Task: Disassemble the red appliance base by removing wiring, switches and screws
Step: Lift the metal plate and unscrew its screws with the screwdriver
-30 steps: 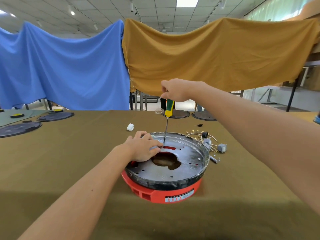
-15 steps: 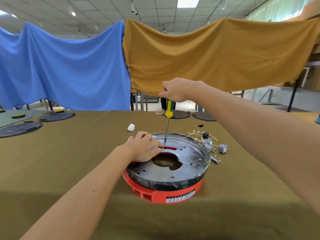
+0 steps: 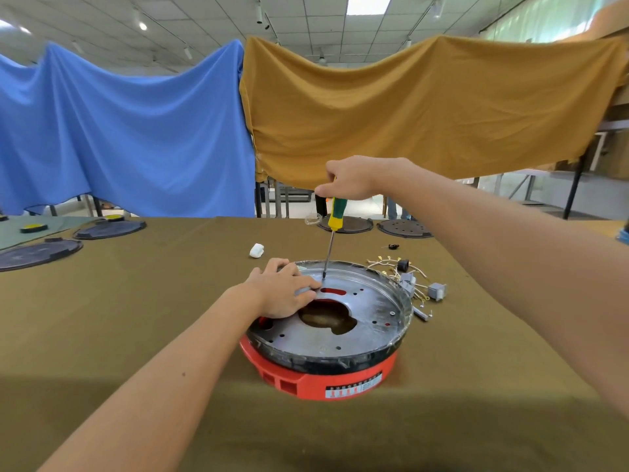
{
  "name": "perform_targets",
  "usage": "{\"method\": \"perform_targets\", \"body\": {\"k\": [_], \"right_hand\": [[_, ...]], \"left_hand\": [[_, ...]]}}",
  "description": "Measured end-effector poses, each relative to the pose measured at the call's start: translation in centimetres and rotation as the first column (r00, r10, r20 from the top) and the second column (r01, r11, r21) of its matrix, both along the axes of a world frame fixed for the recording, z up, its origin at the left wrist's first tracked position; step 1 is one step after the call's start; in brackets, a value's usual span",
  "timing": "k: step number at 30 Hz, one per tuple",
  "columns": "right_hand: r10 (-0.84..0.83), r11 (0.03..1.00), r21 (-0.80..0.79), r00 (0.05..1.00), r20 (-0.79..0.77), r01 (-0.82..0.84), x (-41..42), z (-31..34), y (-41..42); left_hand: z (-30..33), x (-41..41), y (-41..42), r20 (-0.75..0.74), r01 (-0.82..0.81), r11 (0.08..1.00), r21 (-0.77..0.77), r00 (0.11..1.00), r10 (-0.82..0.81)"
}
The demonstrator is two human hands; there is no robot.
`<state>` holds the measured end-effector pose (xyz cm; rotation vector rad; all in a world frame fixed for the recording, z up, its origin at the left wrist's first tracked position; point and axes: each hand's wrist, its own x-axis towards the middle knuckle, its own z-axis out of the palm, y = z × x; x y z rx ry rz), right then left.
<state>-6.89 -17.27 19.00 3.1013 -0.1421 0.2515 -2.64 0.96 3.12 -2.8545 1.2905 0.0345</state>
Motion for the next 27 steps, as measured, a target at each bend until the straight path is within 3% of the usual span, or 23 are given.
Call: {"method": "perform_targets", "body": {"k": [3,9,14,16,18,20,22,27], "right_hand": [[0.017,0.995,-0.102,0.999,0.032,-0.013,0.3,-0.2,0.1],[0.222,0.937,0.259,0.972,0.078,-0.235,-0.4,0.2,-0.5],[0.195,0.828,0.527,0.980,0.050,-0.192,-0.4,-0.2,-0.3],[0.121,0.903,0.411,0.992,0.036,-0.125,-0.2,-0.2,0.1],[0.047,0.986,0.156,0.997,0.056,-0.055,0.1,-0.4,0.4],[0.016,0.999,0.031,0.992,0.124,-0.020,0.4,-0.7,0.6],[0.027,0.998,0.052,0.991,0.134,-0.034,0.8,-0.9,0.6],[0.153,0.943,0.283,0.983,0.105,-0.177,0.1,-0.5,0.4]], "left_hand": [[0.1,0.0,0.1,-0.001,-0.003,1.000,0.000,1.000,0.003],[0.1,-0.3,0.1,0.006,0.001,1.000,-0.009,1.000,-0.001],[0.2,-0.4,0.2,0.009,0.003,1.000,-0.001,1.000,-0.003],[0.1,-0.4,0.1,0.000,0.003,1.000,-0.001,1.000,-0.003],[0.2,-0.4,0.1,-0.004,0.002,1.000,-0.004,1.000,-0.002],[0.2,-0.3,0.1,-0.007,0.004,1.000,-0.007,1.000,-0.004],[0.1,-0.4,0.2,-0.003,0.005,1.000,-0.006,1.000,-0.005],[0.3,-0.5,0.2,0.001,0.003,1.000,0.001,1.000,-0.003]]}}
